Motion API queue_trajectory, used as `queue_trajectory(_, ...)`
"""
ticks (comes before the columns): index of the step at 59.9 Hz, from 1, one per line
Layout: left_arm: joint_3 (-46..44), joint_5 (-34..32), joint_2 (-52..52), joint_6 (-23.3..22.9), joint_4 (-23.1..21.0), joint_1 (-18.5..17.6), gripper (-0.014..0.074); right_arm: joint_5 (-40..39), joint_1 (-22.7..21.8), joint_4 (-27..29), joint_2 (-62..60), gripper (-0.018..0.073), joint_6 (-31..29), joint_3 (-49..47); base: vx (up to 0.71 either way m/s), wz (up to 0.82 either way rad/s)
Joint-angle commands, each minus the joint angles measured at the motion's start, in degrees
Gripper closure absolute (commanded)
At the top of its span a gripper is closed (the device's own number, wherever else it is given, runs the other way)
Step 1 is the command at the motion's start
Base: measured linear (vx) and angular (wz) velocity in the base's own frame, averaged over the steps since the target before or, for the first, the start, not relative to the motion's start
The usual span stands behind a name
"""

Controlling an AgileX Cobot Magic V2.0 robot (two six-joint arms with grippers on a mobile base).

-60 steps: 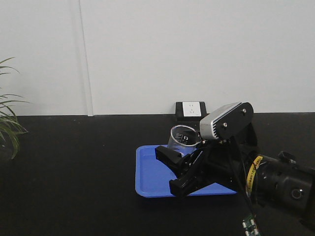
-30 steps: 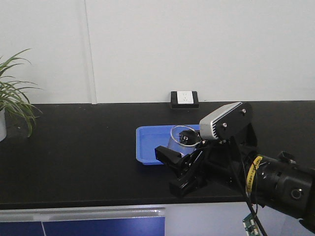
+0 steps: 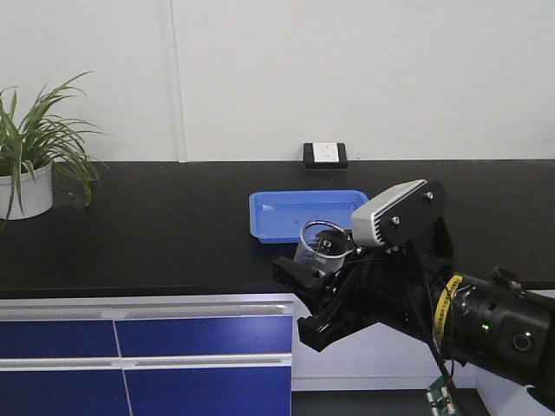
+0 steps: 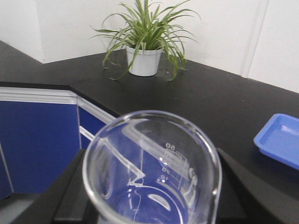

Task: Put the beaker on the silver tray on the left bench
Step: 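Hold the beaker in the right gripper while the base drives to the other bench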

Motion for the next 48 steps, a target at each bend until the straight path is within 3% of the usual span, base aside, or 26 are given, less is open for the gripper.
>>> queue_trajectory(1, 1.1, -4.3, -0.4, -0.1, -0.2, -0.3, 0.0595, -2.2, -0.1, 1.3, -2.1, 0.0571, -0.2, -1.8, -0.33, 0.07)
queue_trajectory(24, 1.1, -4.3, -0.4, -0.1, -0.2, -0.3, 0.0595, -2.3, -0.1, 1.3, -2.1, 0.0571, -0.2, -1.8, -0.28, 0.21)
queue_trajectory(48, 1.1, -4.3, -0.4, -0.1, -0.2, -0.3, 0.0595, -2.4, -0.1, 1.3, -2.1, 0.0571, -0.2, -1.8, -0.16, 0.64)
